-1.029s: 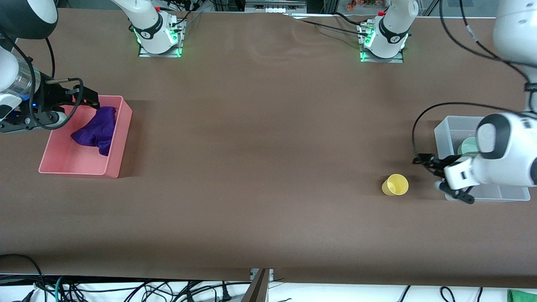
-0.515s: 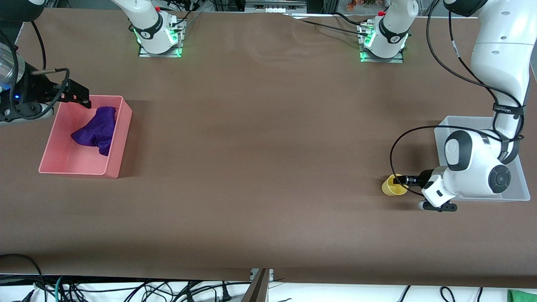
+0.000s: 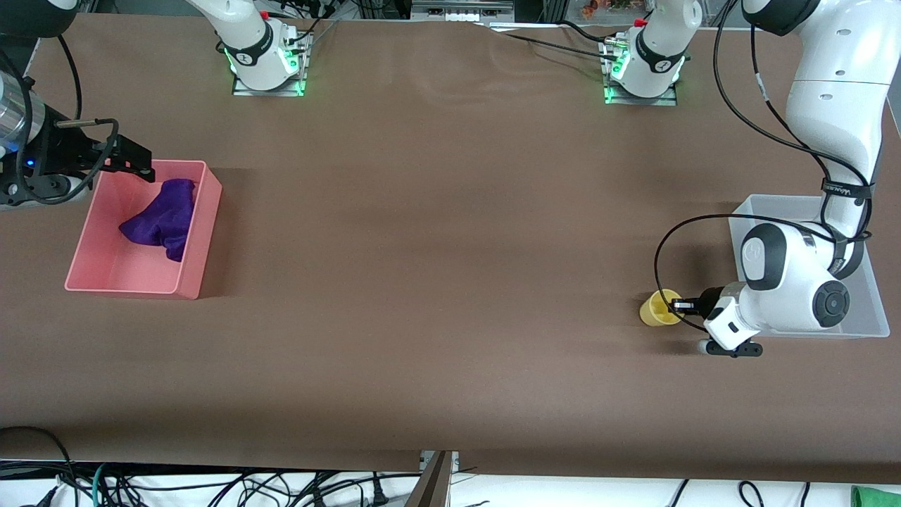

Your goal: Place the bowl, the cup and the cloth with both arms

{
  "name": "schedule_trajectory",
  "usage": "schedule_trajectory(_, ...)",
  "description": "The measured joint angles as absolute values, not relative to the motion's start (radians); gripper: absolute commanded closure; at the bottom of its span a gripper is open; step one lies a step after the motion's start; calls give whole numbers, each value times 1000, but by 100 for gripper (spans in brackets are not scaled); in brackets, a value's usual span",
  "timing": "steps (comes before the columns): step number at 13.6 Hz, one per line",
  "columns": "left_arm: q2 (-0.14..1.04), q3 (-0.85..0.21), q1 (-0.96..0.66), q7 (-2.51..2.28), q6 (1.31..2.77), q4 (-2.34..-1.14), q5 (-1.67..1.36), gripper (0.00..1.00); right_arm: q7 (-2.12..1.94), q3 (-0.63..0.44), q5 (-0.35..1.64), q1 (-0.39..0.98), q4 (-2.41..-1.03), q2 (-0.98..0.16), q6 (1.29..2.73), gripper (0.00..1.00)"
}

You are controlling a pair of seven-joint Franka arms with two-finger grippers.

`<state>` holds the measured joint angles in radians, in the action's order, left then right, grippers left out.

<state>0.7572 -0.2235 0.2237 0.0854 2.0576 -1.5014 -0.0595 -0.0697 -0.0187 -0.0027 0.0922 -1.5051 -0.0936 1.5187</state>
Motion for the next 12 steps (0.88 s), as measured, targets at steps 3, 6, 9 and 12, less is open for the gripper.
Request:
schedule_trajectory(3,698,-213,233,128,1881,-1453,-38,100,-65,-16,-3,92,-1505,-94,1518,0)
schedule_trajectory(6,561,-203,261,253,1648,-1408,139,100,-64,-16,-4,92,-1505,-94,1518,0)
schedule_trajectory(9,489,-192,359,538,1596,-1427,317,100,-64,-16,-4,92,-1505,-94,1518,0)
schedule_trajectory(12,506,-185,518,738,1763,-1526,348,100,-64,-15,-4,91,-1505,-94,1518,0)
